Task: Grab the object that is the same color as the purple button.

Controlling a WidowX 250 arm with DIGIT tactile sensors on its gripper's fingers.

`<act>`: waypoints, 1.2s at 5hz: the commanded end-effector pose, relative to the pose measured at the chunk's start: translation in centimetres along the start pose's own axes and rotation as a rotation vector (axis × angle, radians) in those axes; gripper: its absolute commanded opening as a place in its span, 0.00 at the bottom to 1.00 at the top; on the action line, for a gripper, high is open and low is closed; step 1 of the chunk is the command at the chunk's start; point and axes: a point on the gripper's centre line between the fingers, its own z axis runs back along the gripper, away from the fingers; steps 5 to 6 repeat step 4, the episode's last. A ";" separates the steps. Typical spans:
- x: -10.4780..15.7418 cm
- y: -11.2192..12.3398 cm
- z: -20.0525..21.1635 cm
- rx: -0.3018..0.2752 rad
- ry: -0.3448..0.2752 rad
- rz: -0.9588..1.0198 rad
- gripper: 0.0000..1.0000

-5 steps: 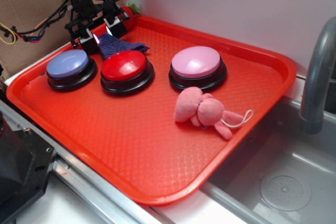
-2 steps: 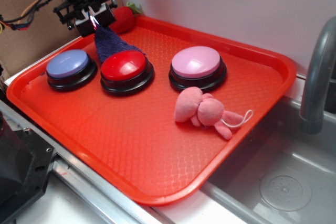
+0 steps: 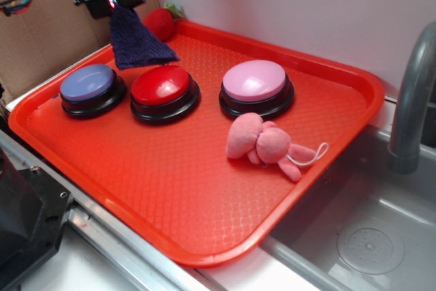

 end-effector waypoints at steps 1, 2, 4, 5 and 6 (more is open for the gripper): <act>-8.3 -3.4 5.9 -0.043 0.065 -0.395 0.00; -12.8 -4.8 5.2 -0.001 0.129 -0.573 0.00; -14.6 -4.1 3.9 -0.023 0.179 -0.571 0.00; -14.6 -4.1 3.9 -0.023 0.179 -0.571 0.00; -14.6 -4.1 3.9 -0.023 0.179 -0.571 0.00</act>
